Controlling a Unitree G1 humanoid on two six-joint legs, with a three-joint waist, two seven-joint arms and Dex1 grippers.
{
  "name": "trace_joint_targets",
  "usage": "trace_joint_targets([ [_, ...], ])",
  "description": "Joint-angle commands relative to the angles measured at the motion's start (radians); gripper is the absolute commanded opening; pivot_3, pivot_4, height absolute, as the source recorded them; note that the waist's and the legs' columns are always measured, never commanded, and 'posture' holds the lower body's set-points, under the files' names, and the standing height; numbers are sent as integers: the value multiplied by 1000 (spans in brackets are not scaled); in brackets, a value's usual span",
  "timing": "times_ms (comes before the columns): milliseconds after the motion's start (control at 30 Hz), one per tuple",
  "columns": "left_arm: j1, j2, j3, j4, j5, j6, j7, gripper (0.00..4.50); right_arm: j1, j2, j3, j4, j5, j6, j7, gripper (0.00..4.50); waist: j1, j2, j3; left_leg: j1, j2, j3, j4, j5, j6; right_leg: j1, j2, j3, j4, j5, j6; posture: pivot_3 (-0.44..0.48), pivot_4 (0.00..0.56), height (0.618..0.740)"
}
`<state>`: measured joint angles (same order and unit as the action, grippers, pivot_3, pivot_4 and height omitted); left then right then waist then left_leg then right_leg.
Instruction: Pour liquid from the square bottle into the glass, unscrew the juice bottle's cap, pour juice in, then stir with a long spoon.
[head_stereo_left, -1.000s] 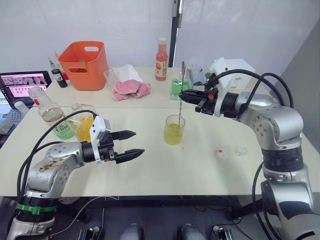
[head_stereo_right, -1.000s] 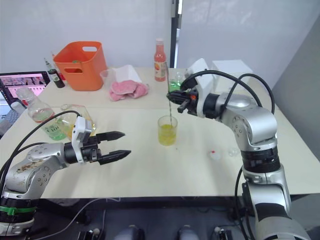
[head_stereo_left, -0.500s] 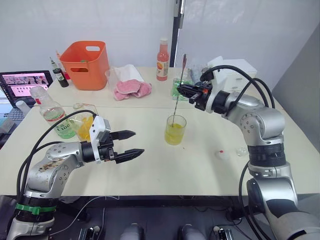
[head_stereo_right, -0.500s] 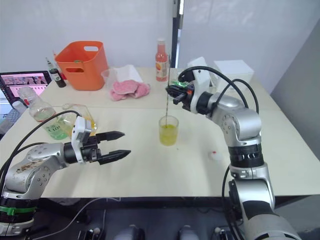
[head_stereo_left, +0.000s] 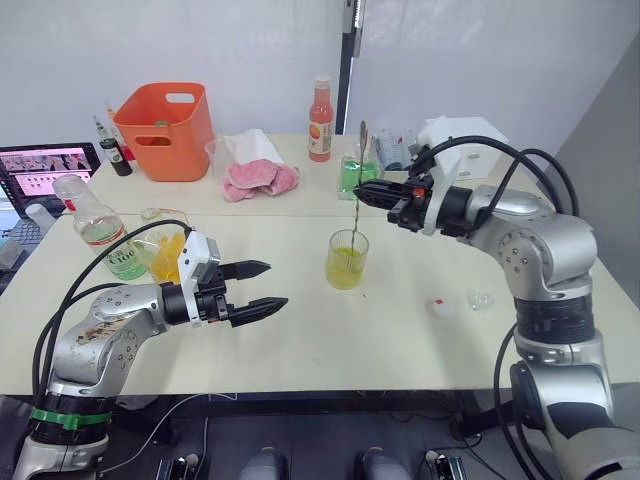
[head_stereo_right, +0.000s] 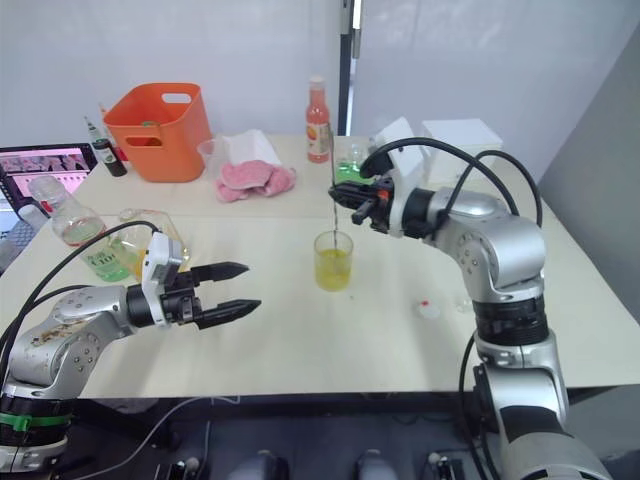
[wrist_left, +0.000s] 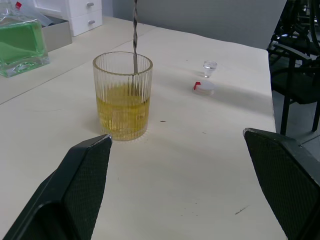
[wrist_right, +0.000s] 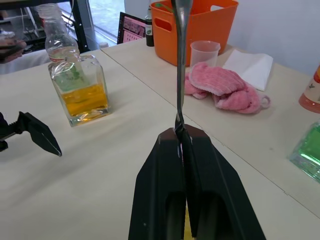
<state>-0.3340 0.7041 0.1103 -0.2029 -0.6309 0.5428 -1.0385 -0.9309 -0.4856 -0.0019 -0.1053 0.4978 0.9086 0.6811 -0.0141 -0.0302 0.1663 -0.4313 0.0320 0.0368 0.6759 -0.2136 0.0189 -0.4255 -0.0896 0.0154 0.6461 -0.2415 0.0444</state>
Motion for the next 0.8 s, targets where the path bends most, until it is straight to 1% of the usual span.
trace_joint_targets([
  [33,-4,10,25,-29,-14,-6,0,4455,-38,39,-27,31,-10,-52,-43,0,0,0,0,0,0,0,0,0,0,0,0,0,0,0,0,0,150,715],
  [200,-7,10,24,-29,-13,-5,1,4455,-55,60,-53,125,-59,-160,-79,0,5,0,0,0,-1,0,0,0,0,0,-1,0,0,0,0,0,150,715],
  [333,-8,10,24,-30,-13,-3,1,4455,-53,31,-62,147,-75,-191,-74,0,4,0,0,0,-1,0,0,0,0,0,-1,0,0,0,0,0,150,715],
  [533,-10,11,23,-27,-13,-3,0,4455,-29,-11,-69,75,-31,-130,-42,0,2,0,0,0,0,0,0,0,0,0,-1,0,0,0,0,0,150,715],
  [633,-10,11,23,-28,-12,-4,0,4455,-36,-10,-108,25,28,-74,-52,0,2,0,0,0,0,0,0,0,0,0,-1,0,0,0,0,0,150,715],
  [800,-15,8,20,-22,-10,-5,0,4455,-55,-4,-152,-1,78,-30,-79,0,2,0,0,0,0,0,0,0,0,0,-1,0,0,0,0,0,150,715],
])
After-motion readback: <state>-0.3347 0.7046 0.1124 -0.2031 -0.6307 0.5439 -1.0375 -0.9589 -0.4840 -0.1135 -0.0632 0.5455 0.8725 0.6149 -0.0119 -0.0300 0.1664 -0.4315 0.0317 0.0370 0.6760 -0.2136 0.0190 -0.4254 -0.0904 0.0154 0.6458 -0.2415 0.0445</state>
